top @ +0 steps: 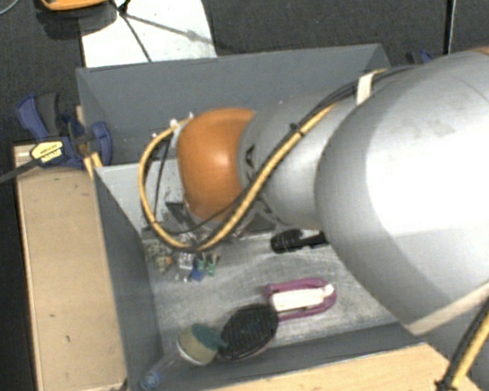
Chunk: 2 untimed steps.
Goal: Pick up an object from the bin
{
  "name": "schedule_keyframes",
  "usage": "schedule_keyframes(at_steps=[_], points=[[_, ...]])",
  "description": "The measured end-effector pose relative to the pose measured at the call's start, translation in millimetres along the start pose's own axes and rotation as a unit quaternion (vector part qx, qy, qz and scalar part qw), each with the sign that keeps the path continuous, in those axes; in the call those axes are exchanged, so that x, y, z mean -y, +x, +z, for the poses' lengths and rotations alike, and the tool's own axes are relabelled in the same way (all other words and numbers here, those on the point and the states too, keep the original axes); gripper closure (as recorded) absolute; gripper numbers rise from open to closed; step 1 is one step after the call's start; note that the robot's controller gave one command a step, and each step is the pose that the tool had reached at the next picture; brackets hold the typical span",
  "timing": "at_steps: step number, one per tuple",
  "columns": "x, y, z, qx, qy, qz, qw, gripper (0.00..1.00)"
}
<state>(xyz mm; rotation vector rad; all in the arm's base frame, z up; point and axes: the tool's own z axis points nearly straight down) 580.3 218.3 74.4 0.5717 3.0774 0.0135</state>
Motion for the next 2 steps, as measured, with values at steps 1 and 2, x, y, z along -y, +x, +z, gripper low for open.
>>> schedule_keyframes(at_steps=[1,2], points=[[-2,-1.7,-42,-0.0026,0.003,-0.001,1.0,1.0],[-3,-4.0,-100,-0.0017,0.002,-0.002,1.0,1.0]])
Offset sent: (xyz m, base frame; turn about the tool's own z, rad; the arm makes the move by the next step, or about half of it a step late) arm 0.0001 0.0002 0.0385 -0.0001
